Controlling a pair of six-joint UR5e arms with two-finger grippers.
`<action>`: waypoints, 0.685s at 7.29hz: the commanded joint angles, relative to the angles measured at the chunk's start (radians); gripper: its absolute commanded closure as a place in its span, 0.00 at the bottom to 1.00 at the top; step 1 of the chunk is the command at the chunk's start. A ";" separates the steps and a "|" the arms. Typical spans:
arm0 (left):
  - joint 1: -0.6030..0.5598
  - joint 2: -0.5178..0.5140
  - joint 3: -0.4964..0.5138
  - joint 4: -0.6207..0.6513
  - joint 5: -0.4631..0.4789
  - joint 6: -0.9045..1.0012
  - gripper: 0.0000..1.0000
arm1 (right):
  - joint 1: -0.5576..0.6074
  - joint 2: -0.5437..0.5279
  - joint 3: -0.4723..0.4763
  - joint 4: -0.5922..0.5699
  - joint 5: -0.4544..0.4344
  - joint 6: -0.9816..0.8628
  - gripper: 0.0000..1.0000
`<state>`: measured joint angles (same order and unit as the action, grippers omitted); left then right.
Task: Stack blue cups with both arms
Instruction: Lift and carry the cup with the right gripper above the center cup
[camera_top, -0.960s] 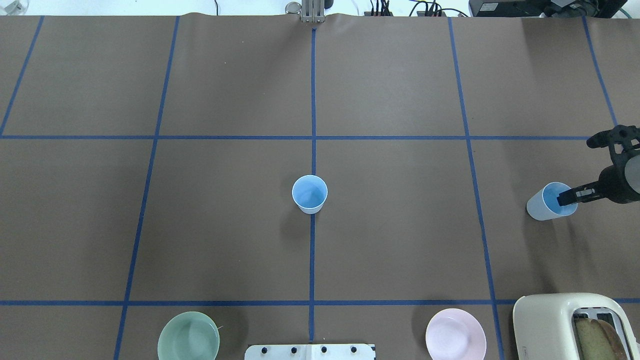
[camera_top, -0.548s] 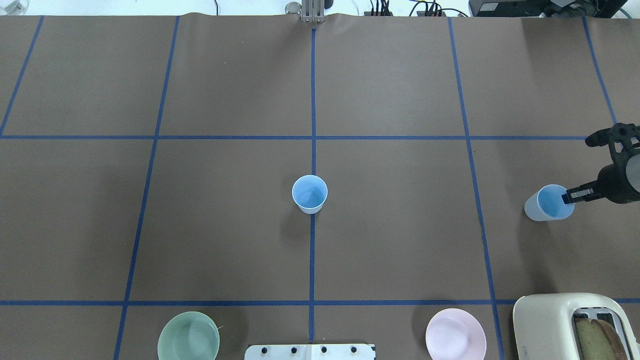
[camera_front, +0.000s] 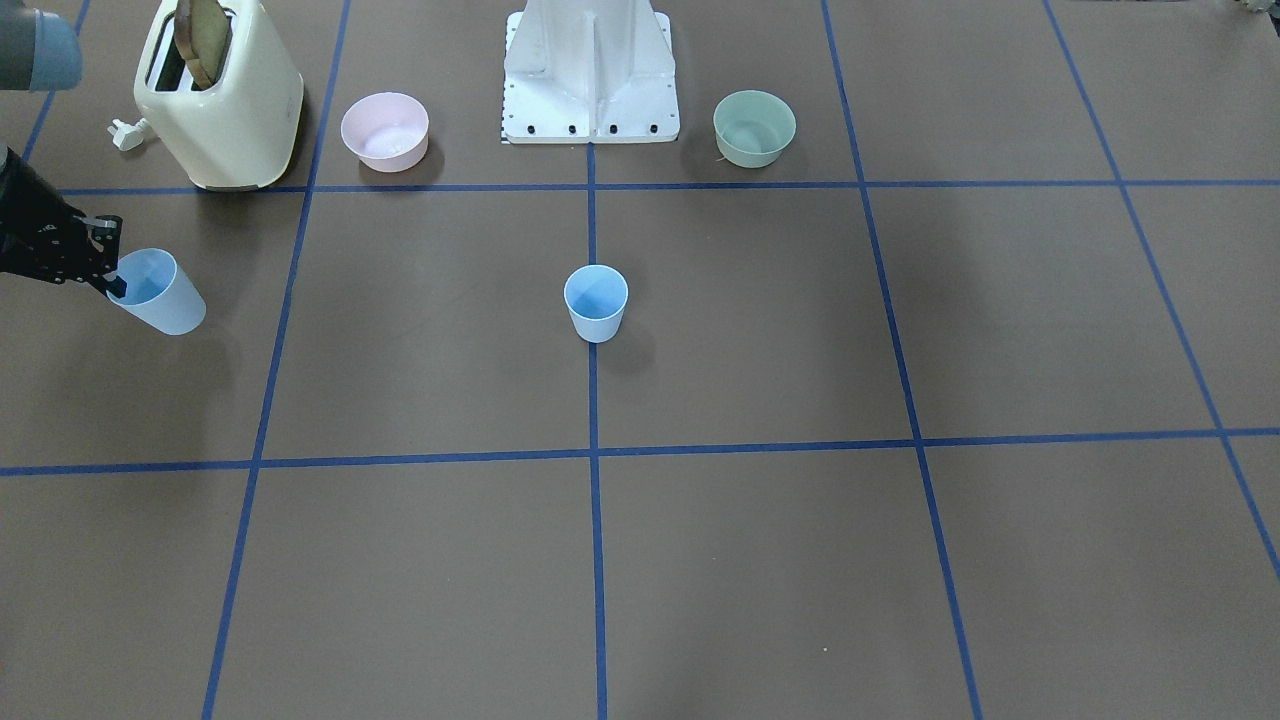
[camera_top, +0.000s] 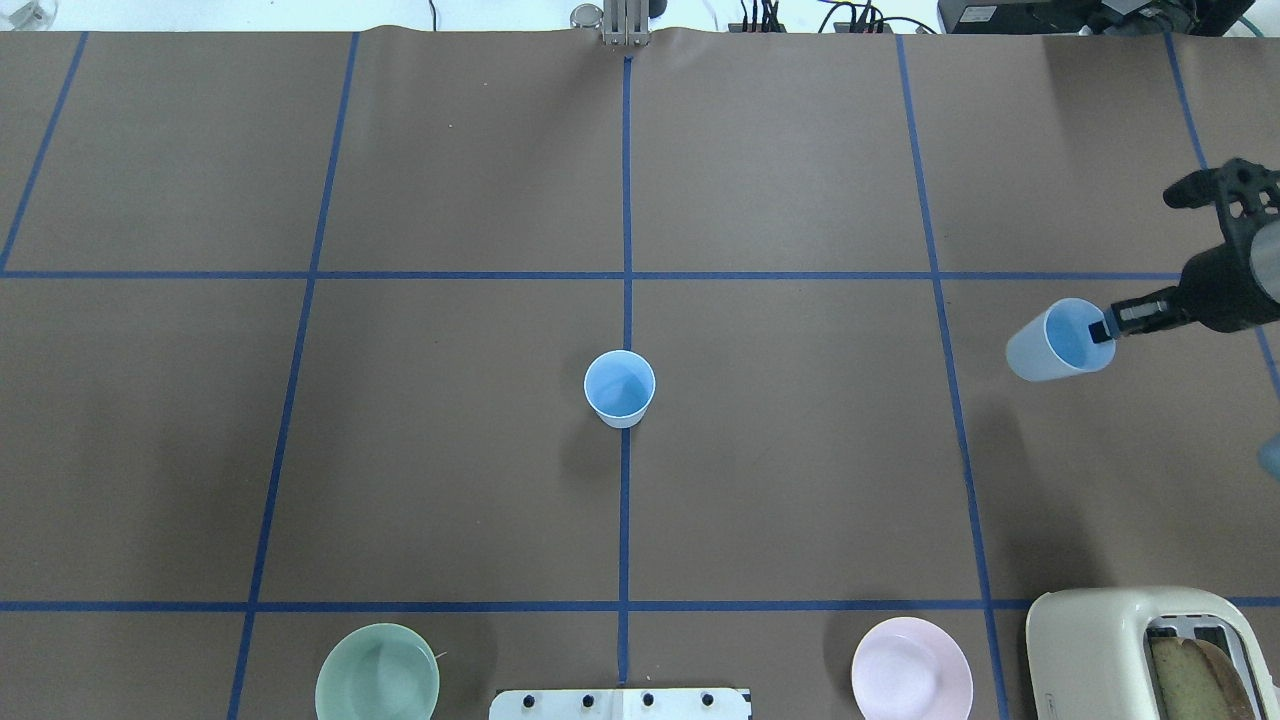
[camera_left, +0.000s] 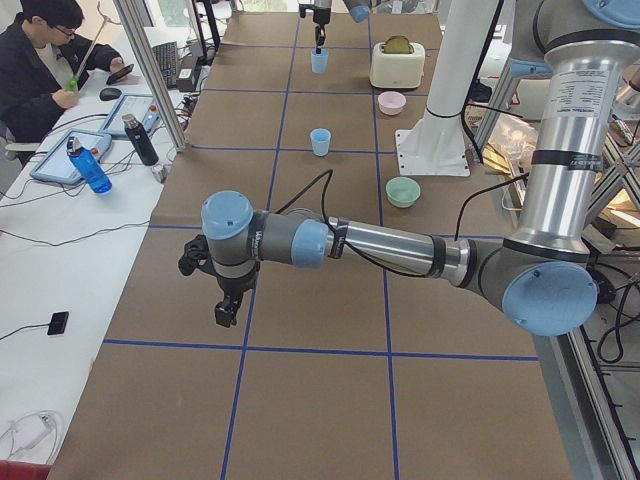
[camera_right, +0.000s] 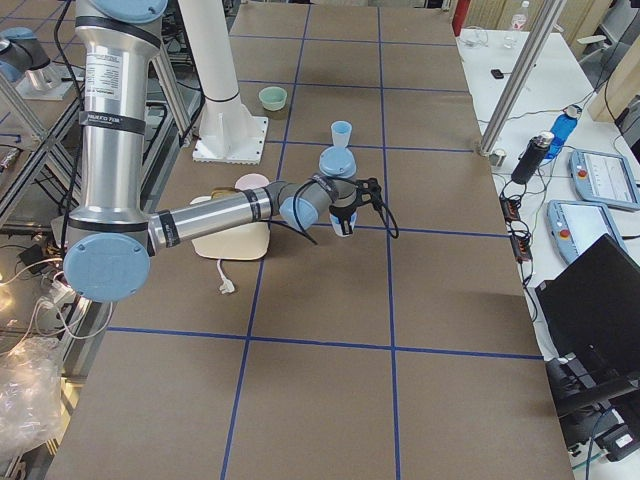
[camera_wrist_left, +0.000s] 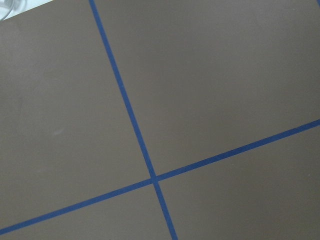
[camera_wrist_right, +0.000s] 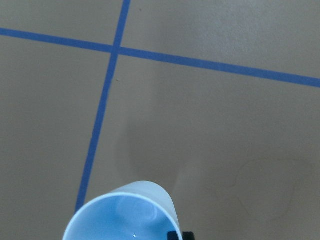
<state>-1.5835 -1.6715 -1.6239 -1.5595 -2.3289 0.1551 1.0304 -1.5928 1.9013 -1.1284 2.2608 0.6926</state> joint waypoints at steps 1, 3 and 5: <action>-0.019 0.121 -0.064 -0.007 0.000 -0.074 0.01 | 0.002 0.269 0.005 -0.225 0.010 0.161 1.00; -0.021 0.182 -0.131 -0.005 0.002 -0.082 0.01 | -0.100 0.536 0.013 -0.423 -0.039 0.380 1.00; -0.019 0.180 -0.125 -0.005 0.006 -0.085 0.01 | -0.273 0.737 0.002 -0.625 -0.229 0.523 1.00</action>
<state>-1.6030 -1.4941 -1.7486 -1.5645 -2.3241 0.0729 0.8611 -0.9882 1.9113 -1.6245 2.1401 1.1188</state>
